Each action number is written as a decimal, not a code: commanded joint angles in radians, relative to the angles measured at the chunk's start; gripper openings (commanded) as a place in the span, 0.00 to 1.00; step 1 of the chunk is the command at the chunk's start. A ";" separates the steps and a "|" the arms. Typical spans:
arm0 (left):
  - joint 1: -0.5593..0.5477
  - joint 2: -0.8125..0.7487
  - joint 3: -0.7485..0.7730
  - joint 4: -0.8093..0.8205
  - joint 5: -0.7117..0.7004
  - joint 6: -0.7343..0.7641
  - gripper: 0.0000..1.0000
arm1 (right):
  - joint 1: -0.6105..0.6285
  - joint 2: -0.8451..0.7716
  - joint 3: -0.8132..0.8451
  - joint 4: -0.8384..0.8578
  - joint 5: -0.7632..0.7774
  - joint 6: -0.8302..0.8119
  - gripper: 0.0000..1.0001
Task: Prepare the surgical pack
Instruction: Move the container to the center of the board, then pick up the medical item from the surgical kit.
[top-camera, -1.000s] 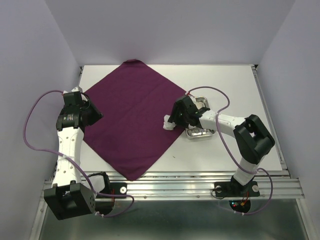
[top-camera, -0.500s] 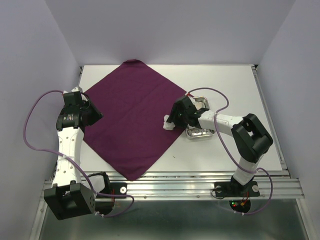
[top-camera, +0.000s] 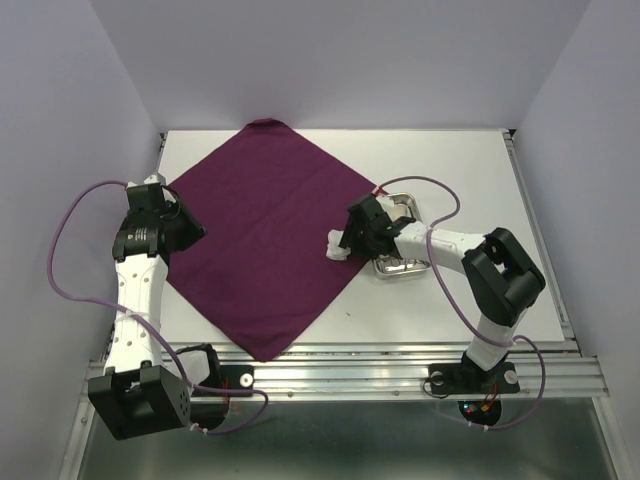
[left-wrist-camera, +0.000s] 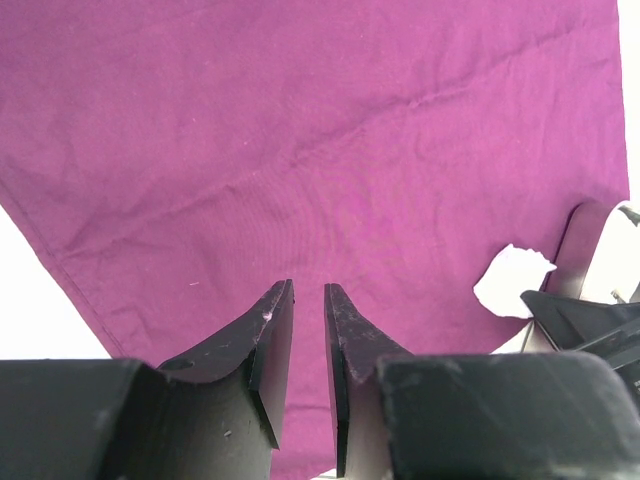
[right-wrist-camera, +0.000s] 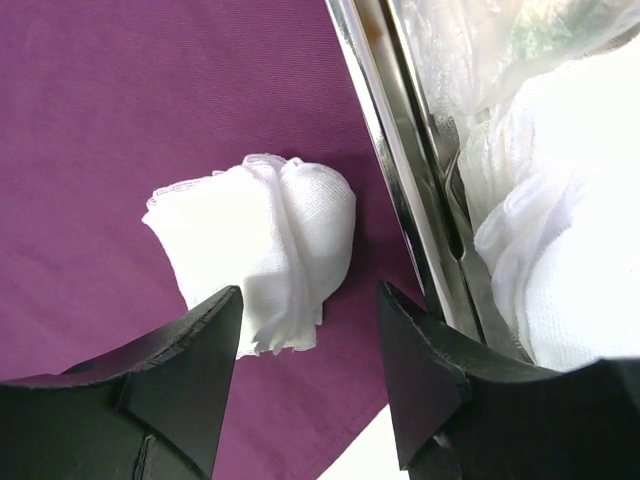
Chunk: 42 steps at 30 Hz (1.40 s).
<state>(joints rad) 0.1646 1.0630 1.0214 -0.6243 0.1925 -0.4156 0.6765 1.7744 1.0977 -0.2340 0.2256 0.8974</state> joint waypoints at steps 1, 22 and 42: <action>-0.004 -0.012 -0.006 0.023 0.016 0.015 0.30 | 0.009 -0.006 0.050 -0.057 0.119 -0.011 0.62; -0.005 -0.012 -0.003 0.024 0.024 0.011 0.29 | 0.028 -0.023 0.076 -0.057 0.129 -0.068 0.63; -0.005 -0.012 0.000 0.020 0.022 0.017 0.29 | 0.037 0.000 0.054 0.009 0.021 -0.008 0.62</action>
<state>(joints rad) 0.1642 1.0630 1.0214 -0.6243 0.2073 -0.4156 0.7067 1.7756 1.1519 -0.2707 0.2497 0.8692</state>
